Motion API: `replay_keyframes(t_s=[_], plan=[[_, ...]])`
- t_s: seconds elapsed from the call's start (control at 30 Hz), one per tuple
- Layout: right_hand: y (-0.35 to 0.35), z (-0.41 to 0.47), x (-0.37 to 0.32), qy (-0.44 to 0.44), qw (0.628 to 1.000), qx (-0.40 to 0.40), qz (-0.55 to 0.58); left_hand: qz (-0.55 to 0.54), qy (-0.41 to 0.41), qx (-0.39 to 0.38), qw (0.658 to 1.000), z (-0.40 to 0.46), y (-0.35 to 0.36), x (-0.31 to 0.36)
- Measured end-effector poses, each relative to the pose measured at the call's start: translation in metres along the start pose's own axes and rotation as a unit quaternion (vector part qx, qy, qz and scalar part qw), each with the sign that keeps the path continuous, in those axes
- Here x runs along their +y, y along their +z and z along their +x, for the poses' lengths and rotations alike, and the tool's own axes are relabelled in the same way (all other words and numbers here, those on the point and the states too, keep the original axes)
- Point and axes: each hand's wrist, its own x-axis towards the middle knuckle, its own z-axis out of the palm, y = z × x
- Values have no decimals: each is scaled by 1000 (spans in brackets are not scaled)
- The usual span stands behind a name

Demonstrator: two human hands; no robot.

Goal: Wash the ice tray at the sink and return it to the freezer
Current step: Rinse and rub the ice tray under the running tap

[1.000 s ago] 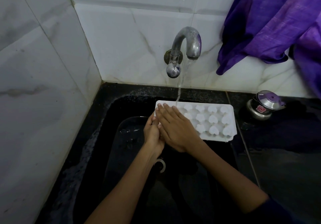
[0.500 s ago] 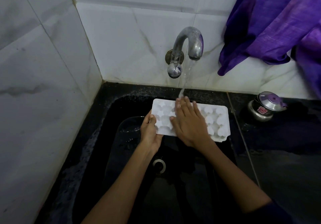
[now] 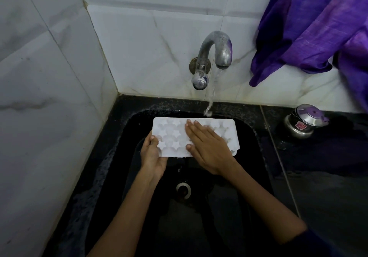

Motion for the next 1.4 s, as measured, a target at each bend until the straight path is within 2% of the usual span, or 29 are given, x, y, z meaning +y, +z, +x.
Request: replay_keyframes(t_s=[0.2, 0.3, 0.33, 0.4, 0.47, 0.5, 0.6, 0.67, 0.8, 1.07, 1.23, 1.4], plan=[[1, -12, 19, 77, 996, 26, 19, 9, 24, 7, 1000, -2, -16, 15], [7, -15, 27, 188, 974, 56, 114, 17, 39, 7, 999, -5, -22, 18], [6, -17, 31, 234, 953, 50, 186, 16, 44, 11, 999, -5, -25, 20], [3, -20, 38, 281, 878, 34, 386, 14, 48, 23, 998, -5, -33, 23], [-2, -25, 37, 265, 797, 36, 541, 21, 51, 26, 998, -4, -39, 26], [-3, -26, 35, 259, 780, 41, 568, 28, 53, 24, 998, -4, -42, 27], [-4, -27, 33, 256, 778, 72, 569, 40, 59, 24, 997, -7, -47, 30], [-3, -29, 35, 267, 764, 82, 582, 45, 67, 20, 997, -11, -49, 31], [-1, -35, 37, 287, 749, 60, 594, 81, 72, 14, 994, -15, -55, 32], [9, -64, 40, 310, 736, 47, 599, 267, 101, 3, 958, -20, -79, 35], [22, -93, 38, 317, 760, 24, 567, 400, 76, -40, 912, -23, -107, 20], [48, -123, 27, 326, 800, 9, 504, 463, 67, -52, 882, -29, -131, -5]])
